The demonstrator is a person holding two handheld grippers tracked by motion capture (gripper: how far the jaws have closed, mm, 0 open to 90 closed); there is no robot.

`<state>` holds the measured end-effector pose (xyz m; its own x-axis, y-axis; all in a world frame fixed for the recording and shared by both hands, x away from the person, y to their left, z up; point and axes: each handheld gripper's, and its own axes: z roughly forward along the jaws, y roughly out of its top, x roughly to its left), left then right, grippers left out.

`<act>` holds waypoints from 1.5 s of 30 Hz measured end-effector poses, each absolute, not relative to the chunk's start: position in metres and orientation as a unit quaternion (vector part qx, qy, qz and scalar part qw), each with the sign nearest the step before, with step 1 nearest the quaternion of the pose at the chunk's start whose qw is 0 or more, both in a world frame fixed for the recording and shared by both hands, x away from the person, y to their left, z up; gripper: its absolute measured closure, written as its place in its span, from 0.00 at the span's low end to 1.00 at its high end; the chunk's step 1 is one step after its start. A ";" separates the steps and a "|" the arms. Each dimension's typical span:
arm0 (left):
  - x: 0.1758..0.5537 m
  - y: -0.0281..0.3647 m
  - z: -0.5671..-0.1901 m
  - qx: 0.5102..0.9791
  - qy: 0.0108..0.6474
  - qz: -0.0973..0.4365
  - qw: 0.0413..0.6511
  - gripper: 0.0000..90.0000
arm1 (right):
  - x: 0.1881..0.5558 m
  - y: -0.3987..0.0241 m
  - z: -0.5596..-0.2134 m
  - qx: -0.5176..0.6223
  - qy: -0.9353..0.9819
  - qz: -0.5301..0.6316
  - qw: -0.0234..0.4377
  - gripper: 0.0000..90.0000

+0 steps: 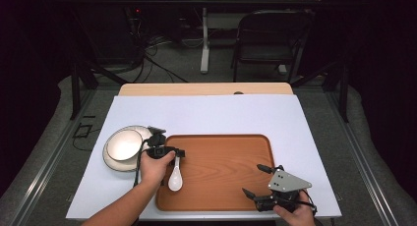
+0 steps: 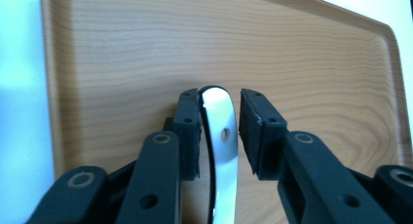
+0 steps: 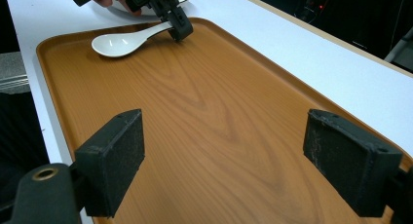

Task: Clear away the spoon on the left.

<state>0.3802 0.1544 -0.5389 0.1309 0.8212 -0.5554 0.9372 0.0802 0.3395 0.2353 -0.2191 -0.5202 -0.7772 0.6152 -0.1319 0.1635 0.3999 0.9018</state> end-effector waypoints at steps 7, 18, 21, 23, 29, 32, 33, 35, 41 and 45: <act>0.378 0.156 -0.535 0.683 0.650 -0.055 0.328 0.66 | 0.235 -0.219 -0.520 0.242 0.804 0.491 0.230 0.17; 0.376 0.156 -0.531 0.690 0.644 -0.036 0.329 0.52 | 0.235 -0.219 -0.520 0.242 0.805 0.491 0.230 0.17; 0.375 0.156 -0.529 0.692 0.642 -0.034 0.327 0.52 | 0.235 -0.219 -0.520 0.242 0.804 0.492 0.230 0.17; 0.375 0.156 -0.528 0.694 0.640 -0.031 0.328 0.51 | 0.235 -0.219 -0.520 0.241 0.805 0.491 0.230 0.17; 0.373 0.160 -0.521 0.700 0.633 -0.025 0.331 0.51 | 0.235 -0.219 -0.520 0.241 0.805 0.491 0.231 0.17; 0.371 0.164 -0.517 0.704 0.628 -0.017 0.332 0.51 | 0.235 -0.219 -0.520 0.241 0.805 0.491 0.231 0.17; 0.371 0.166 -0.515 0.705 0.627 -0.017 0.331 0.51 | 0.235 -0.219 -0.520 0.242 0.805 0.491 0.230 0.17; 0.370 0.169 -0.512 0.707 0.624 -0.013 0.332 0.51 | 0.235 -0.219 -0.520 0.242 0.805 0.491 0.230 0.17; 0.367 0.179 -0.504 0.709 0.621 -0.008 0.334 0.51 | 0.235 -0.219 -0.520 0.242 0.805 0.490 0.231 0.17; 0.364 0.185 -0.498 0.714 0.615 0.014 0.334 0.51 | 0.235 -0.219 -0.520 0.242 0.805 0.490 0.231 0.17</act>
<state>0.3639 0.1854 -0.4980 0.2424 0.8882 -0.3903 0.8693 -0.0203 0.4938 0.2353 -0.2187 -0.5204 -0.7764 0.6158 -0.1344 0.1637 0.4029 0.9005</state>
